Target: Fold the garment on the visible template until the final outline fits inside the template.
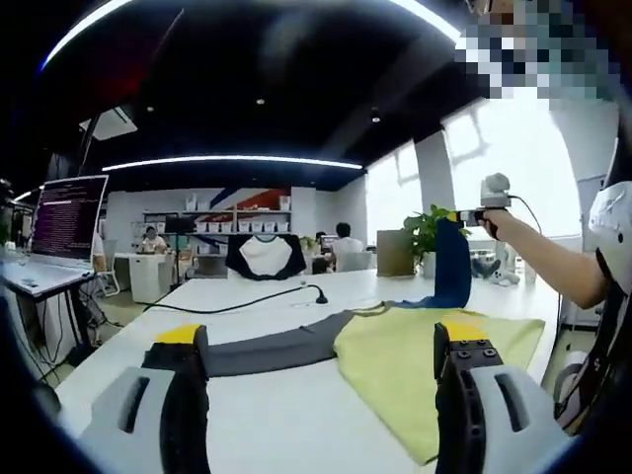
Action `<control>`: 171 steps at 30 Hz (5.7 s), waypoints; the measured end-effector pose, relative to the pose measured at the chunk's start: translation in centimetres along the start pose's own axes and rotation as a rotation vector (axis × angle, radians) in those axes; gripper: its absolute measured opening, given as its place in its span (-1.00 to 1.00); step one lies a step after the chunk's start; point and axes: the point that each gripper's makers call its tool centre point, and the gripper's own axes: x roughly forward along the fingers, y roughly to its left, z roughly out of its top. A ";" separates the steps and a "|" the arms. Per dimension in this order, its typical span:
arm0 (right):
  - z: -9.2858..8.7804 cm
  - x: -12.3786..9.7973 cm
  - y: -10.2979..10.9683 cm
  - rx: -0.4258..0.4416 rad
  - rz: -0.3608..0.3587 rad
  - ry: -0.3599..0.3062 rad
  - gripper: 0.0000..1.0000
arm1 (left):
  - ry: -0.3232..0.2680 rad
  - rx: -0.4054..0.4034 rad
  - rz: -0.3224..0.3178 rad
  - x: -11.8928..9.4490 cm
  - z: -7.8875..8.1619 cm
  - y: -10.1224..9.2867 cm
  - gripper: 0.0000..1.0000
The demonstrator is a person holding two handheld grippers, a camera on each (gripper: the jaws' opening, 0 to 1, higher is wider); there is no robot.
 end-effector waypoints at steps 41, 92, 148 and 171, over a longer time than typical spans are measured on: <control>-7.6 3.3 22.9 0.065 0.352 0.171 -1.00 | 0.038 -0.026 0.022 -0.8 -0.6 0.2 0.99; -22.2 0.1 33.7 -0.097 0.555 0.498 -0.98 | 0.090 -0.042 0.105 -2.0 -1.9 2.0 0.97; -18.6 -2.0 34.0 0.135 0.751 0.550 -1.00 | 0.102 -0.070 0.130 -1.9 -2.9 2.7 0.96; -18.7 -4.9 39.3 -0.075 0.902 0.555 -1.00 | 0.106 -0.066 0.161 -2.6 -2.6 3.3 0.96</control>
